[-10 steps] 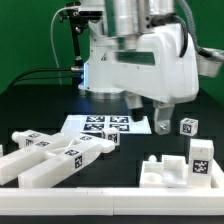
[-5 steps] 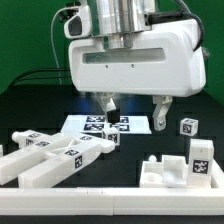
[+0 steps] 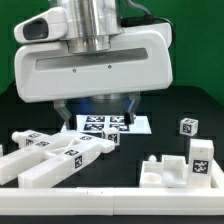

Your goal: Assemble chair

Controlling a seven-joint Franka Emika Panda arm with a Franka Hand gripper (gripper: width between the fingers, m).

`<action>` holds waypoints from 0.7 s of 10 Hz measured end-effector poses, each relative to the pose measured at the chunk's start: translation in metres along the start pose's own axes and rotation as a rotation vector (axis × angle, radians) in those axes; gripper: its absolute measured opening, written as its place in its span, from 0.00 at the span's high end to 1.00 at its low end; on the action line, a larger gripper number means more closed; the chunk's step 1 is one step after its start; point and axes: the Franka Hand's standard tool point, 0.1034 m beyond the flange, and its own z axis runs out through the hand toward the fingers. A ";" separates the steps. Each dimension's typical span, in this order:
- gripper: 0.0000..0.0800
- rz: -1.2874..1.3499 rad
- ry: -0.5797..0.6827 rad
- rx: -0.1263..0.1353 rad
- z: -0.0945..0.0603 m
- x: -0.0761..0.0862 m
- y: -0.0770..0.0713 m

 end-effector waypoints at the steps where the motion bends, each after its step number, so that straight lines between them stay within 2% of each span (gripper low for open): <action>1: 0.19 -0.055 -0.001 -0.001 0.000 0.000 0.001; 4: 0.19 -0.250 -0.007 -0.012 0.000 -0.002 0.007; 5: 0.19 -0.368 -0.030 -0.024 0.004 -0.012 0.022; 6: 0.19 -0.445 -0.066 -0.036 0.007 -0.031 0.041; 7: 0.19 -0.489 -0.072 -0.045 0.008 -0.037 0.047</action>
Offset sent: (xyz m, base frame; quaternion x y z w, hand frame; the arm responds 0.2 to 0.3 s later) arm 0.0000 0.0000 0.0000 0.0000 0.0000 -0.1296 0.9916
